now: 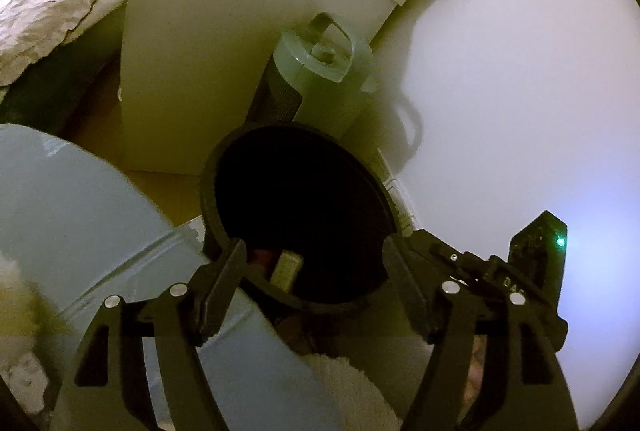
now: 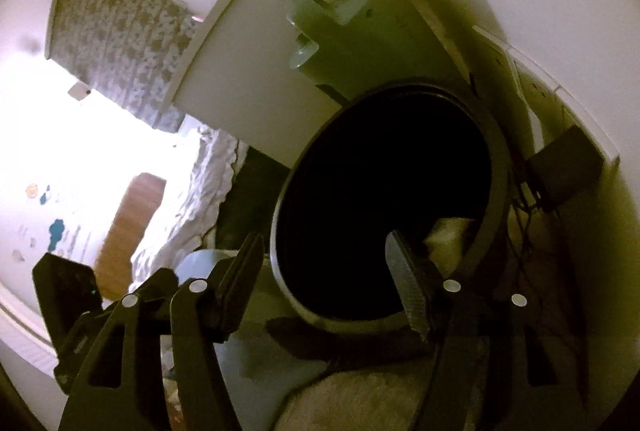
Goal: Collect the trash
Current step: 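Grasp the green drink pouch with the left gripper while the right gripper grasps a plastic bag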
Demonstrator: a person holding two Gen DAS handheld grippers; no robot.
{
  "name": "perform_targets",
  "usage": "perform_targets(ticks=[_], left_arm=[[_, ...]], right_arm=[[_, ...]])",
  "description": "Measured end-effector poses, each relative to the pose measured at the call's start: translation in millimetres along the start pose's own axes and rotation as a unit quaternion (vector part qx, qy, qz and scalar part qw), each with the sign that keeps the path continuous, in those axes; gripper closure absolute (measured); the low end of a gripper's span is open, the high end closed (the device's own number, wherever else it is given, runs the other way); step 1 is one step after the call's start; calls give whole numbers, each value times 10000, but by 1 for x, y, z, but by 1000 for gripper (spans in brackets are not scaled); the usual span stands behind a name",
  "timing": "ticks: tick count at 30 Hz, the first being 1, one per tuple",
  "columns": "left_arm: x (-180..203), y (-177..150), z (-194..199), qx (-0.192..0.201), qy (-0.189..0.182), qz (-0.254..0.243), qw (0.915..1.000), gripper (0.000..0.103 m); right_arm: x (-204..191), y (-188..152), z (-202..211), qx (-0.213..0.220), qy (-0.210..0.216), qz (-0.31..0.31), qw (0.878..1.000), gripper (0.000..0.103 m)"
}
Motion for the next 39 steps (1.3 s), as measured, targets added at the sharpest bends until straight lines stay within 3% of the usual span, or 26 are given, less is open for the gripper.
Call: perform_targets(ticks=[7, 8, 13, 17, 23, 27, 32, 34, 38, 39], left_arm=[[1, -20, 51, 195, 102, 47, 9997, 29], [-1, -25, 63, 266, 153, 97, 9995, 23], [-26, -48, 134, 696, 615, 306, 9952, 23], [-66, -78, 198, 1015, 1222, 629, 9853, 23], [-137, -138, 261, 977, 2209, 1114, 9640, 23], [-173, -159, 271, 702, 2391, 1402, 9582, 24], [-192, -169, 264, 489, 2349, 1338, 9615, 25], [-196, -169, 262, 426, 2313, 1254, 9638, 25], [-202, -166, 253, 312, 2184, 1185, 9681, 34], [-201, -164, 253, 320, 2221, 1138, 9678, 36]], right_arm=[[-37, -29, 12, -203, 208, 412, 9987, 35], [-45, -33, 12, -250, 242, 503, 9981, 35], [-105, -62, 7, -605, 506, 1235, 9892, 30], [-163, -92, 0, -931, 780, 1970, 9728, 26], [-251, -143, -25, -1723, 1305, 2795, 9355, 25], [-294, -171, -60, -2286, 1326, 2992, 9169, 25], [-328, -198, -110, -2686, 1027, 3175, 9036, 26], [-336, -208, -130, -2881, 859, 3144, 9004, 32], [-344, -225, -162, -3131, 614, 3200, 8921, 41], [-347, -231, -167, -3209, 593, 3278, 8866, 52]])
Point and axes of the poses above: each gripper's, at about its wrist camera, not at the fingertips, and z roughly against the way its jaws point, x to its right, y to its top, the point moved 2 cm from there along -z, roughly the way its jaws point, and after that the axes turned 3 degrees about -y, right-handed, at the moved point
